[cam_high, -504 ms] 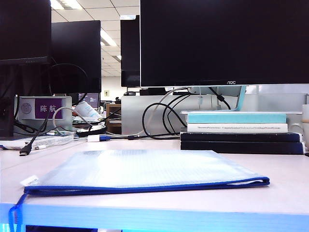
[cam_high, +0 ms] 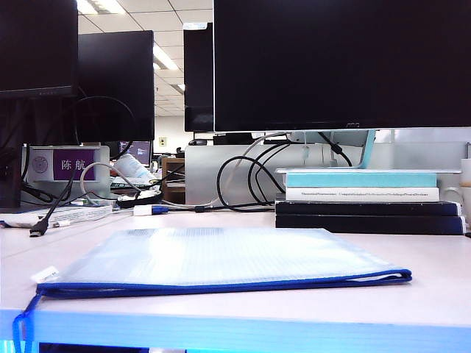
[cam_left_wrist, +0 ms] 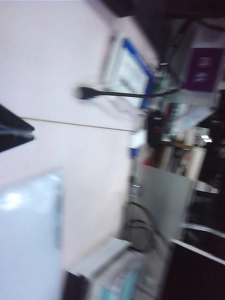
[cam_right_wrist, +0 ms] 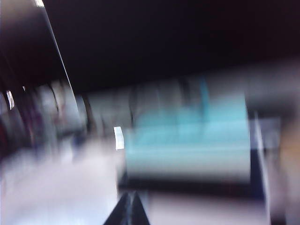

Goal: Pick up the transparent plastic file bag with a blue zipper and close its zipper.

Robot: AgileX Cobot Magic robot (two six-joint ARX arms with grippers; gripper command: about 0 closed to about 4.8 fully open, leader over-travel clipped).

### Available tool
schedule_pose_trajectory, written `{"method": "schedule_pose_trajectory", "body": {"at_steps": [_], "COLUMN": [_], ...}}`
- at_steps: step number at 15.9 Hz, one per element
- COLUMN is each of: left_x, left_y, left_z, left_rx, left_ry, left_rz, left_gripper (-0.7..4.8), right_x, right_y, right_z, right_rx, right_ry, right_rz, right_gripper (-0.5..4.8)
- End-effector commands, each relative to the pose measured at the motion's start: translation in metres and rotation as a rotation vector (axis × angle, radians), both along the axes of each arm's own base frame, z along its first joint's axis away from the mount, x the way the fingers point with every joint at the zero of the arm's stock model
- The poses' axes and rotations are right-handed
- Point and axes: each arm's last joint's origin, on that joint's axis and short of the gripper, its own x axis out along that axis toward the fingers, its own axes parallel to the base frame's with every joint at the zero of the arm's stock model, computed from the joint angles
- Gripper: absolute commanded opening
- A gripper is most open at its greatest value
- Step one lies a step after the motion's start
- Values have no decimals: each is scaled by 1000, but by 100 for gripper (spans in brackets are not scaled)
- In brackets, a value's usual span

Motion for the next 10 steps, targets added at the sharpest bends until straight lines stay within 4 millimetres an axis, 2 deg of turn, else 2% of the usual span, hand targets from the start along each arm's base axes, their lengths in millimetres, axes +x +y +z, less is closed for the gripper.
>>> {"method": "schedule_pose_trajectory", "body": {"at_steps": [1, 3, 4, 6, 10], "left_x": [-4, -7, -5, 12, 27], "left_y": [0, 0, 0, 2, -1], "left_z": [43, 80, 90, 114, 123], "left_rx": [8, 38, 67, 257, 485], "left_ry": [-98, -155, -157, -68, 2], "left_rz": [32, 41, 36, -10, -237], "left_gripper": [-6, -6, -6, -6, -6], "right_x": [-6, -1, 4, 33, 79], "right_y": [-4, -4, -4, 0, 11], "right_z": [18, 23, 26, 47, 88], "right_rx": [37, 38, 33, -52, -305], "right_ry": [-45, -3, 33, 177, 350], "right_rz": [-113, -134, -135, -65, 134], "right_gripper": [-2, -2, -2, -2, -1]}}
